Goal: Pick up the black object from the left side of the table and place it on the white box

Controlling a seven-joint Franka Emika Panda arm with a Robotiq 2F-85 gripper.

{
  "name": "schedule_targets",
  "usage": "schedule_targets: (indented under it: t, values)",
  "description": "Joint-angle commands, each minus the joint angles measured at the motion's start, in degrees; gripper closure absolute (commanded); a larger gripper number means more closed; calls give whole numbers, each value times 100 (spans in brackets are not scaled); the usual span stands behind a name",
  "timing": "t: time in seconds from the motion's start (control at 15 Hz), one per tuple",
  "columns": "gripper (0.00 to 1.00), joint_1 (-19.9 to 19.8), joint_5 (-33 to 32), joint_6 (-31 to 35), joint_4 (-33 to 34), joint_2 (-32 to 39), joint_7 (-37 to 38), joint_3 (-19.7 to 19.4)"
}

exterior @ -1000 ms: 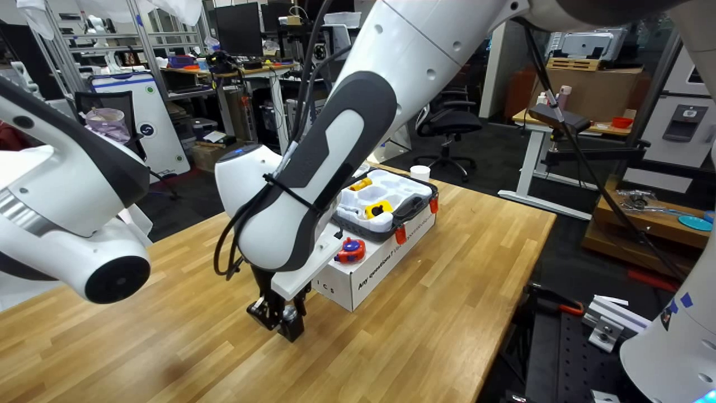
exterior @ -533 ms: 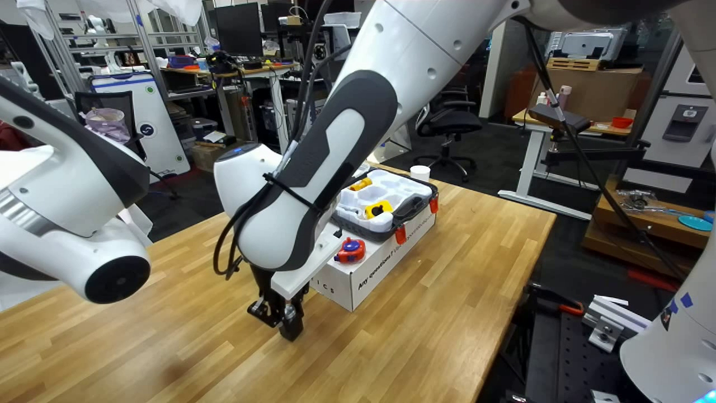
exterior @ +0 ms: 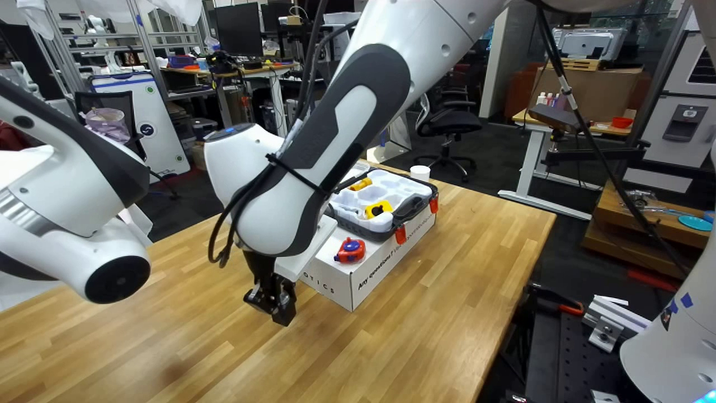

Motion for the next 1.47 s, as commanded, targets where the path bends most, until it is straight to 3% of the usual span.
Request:
schedule_targets:
  t: [0.0,0.47,0.53,1.07,1.13,1.4]
  values:
    - [86,-254,-46,-70,-306,-392,-950,246]
    - [86,-726,29,-574,-396,-869,-3021,667]
    - [61,-572,-44,-434,-255,-697,-2594,534]
    - [61,-642,-37,-507,-291,-750,-2851,607]
    - [86,-678,-2,-576,-269,-743,-2987,655]
    - [86,-897,83,-1100,-57,-631,-4298,998]
